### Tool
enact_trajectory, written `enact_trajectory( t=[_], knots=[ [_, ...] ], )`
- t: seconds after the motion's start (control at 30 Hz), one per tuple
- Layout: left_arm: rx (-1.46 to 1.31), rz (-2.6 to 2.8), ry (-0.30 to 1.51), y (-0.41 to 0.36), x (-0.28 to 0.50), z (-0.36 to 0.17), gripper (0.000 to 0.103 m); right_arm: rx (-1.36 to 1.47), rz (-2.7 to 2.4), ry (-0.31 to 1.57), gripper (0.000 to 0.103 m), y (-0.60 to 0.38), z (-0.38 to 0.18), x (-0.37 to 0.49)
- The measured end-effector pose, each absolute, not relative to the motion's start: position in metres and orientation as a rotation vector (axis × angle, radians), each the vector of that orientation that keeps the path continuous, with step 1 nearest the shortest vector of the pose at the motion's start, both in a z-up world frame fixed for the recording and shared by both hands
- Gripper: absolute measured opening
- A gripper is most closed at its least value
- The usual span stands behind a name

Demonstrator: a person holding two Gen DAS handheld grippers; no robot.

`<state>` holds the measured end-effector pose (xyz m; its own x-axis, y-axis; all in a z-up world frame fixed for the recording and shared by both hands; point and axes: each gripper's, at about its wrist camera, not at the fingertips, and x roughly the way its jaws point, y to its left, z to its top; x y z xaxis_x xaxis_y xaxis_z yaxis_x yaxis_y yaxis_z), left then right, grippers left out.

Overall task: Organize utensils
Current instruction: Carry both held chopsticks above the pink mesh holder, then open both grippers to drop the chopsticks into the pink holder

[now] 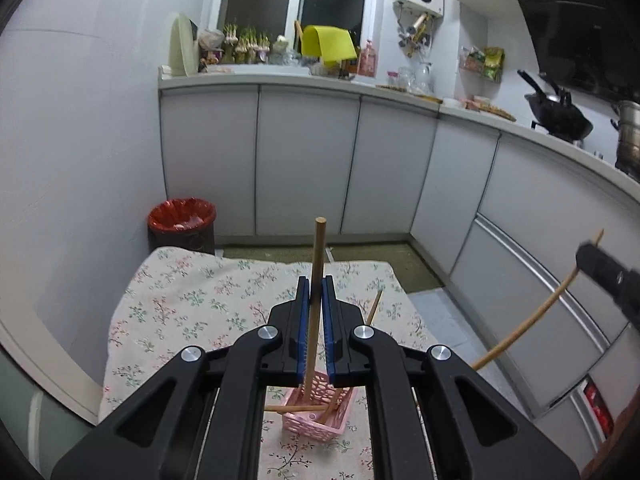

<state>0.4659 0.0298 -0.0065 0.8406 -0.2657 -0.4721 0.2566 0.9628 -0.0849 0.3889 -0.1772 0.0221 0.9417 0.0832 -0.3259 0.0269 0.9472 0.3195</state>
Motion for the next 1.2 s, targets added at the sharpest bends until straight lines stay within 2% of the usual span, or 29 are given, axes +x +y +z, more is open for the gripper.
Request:
enact_trajectory(
  t=[0.07,0.17,0.33,0.4,0.63,0.73,0.77,0.8,0.9,1.0,1.13,1.2],
  knots=[
    [-0.025,-0.265,0.478,0.033,0.466,-0.017,0.008,0.317,0.037,0.348,0.004,-0.168,0.019,0.398],
    [-0.059,-0.266,0.456,0.044,0.463,-0.017,0.018,0.305,0.051,0.354,0.004,-0.156,0.014,0.410],
    [-0.150,-0.230,0.393,0.083,0.439,0.000,0.020,0.293,0.066,0.367,0.004,-0.140,0.005,0.423],
    [-0.188,-0.217,0.375,0.096,0.430,0.002,0.026,0.287,0.067,0.374,0.004,-0.133,0.000,0.428],
    [-0.214,-0.173,0.364,0.119,0.420,-0.004,0.028,0.233,0.077,0.384,0.004,-0.109,-0.018,0.448],
    [-0.217,-0.150,0.375,0.123,0.420,-0.009,0.038,0.191,0.076,0.387,0.005,-0.099,-0.024,0.455],
    [-0.219,-0.138,0.370,0.126,0.419,-0.010,0.041,0.180,0.072,0.390,0.007,-0.098,-0.025,0.457],
    [-0.215,-0.132,0.367,0.126,0.417,-0.011,0.041,0.170,0.066,0.390,0.017,-0.096,-0.027,0.458],
    [-0.216,-0.135,0.376,0.129,0.415,-0.012,0.042,0.174,0.042,0.383,0.036,-0.098,-0.026,0.454],
    [-0.218,-0.135,0.381,0.129,0.410,-0.011,0.048,0.182,0.021,0.382,0.040,-0.102,-0.022,0.447],
    [-0.208,-0.143,0.395,0.124,0.400,-0.010,0.050,0.182,-0.011,0.383,0.047,-0.109,-0.016,0.432],
    [-0.199,-0.144,0.402,0.119,0.391,-0.009,0.057,0.184,-0.027,0.385,0.052,-0.113,-0.014,0.421]
  ],
)
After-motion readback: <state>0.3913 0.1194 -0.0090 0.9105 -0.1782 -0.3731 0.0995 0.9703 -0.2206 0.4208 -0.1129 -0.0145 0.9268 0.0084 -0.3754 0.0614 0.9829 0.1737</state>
